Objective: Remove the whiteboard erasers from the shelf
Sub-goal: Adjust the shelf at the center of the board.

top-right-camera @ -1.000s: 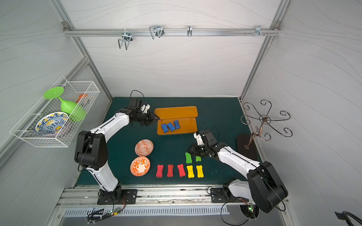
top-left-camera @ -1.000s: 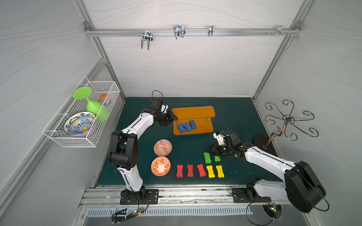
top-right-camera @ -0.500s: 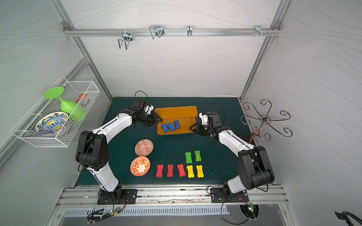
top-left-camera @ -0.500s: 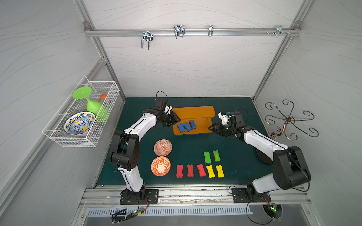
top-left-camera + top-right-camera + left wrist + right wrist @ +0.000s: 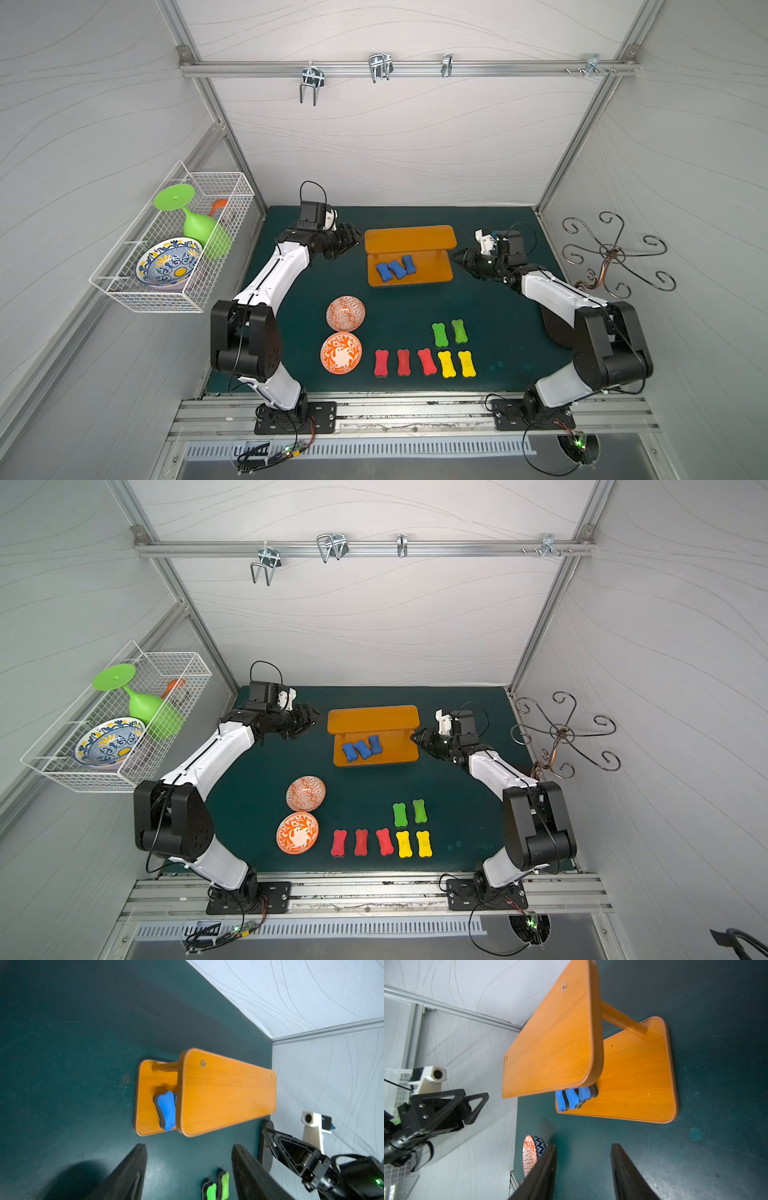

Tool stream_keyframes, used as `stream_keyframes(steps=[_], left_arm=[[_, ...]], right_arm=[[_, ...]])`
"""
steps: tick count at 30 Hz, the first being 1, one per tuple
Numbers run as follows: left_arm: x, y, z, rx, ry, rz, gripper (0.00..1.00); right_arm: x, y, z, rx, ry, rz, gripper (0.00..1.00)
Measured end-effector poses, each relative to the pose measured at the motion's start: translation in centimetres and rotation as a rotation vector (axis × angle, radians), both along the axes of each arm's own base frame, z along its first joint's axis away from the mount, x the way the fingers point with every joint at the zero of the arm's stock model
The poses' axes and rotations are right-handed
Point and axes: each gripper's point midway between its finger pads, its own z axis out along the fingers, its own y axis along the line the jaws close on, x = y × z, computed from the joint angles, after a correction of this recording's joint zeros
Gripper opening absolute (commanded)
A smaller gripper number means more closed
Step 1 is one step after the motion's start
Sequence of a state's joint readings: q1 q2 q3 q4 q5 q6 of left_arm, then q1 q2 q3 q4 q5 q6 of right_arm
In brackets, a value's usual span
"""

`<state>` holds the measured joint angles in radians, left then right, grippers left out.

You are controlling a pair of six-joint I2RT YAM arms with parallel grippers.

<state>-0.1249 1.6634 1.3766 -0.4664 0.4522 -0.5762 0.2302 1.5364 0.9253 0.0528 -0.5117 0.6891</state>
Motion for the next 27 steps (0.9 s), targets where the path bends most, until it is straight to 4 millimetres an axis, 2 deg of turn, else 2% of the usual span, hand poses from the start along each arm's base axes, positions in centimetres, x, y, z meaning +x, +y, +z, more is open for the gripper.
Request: stream_keyframes(steps=[4,6,8,15,27], left_arm=[[2.0,-1.1,-3.1,-0.015,0.064,-0.025,0.70],[2.1,-1.6,-4.7,-0.028,0.104,-0.036,0.70],[2.1,-2.0,-5.5,-0.048,0.127,-0.047,0.68],[2.1,-4.2,-4.1,-0.086,0.095,-0.097,0.52],[0.9,-6.7,-4.0,-0.083,0.095,-0.151,0.48]], right_arm=[[0.8,-0.5,0.7,0.003,-0.012,-0.031,0.53],[1.1,-0.7,0.9,0.007,-0.017,-0.041,0.53],[1.3,-0.7,0.9,0.009,-0.020,-0.043,0.53],[1.8,-0.5,-0.2,0.017,0.000,-0.042,0.53],[1.4,-0.2,-0.6,0.030,-0.005,-0.027,0.51]])
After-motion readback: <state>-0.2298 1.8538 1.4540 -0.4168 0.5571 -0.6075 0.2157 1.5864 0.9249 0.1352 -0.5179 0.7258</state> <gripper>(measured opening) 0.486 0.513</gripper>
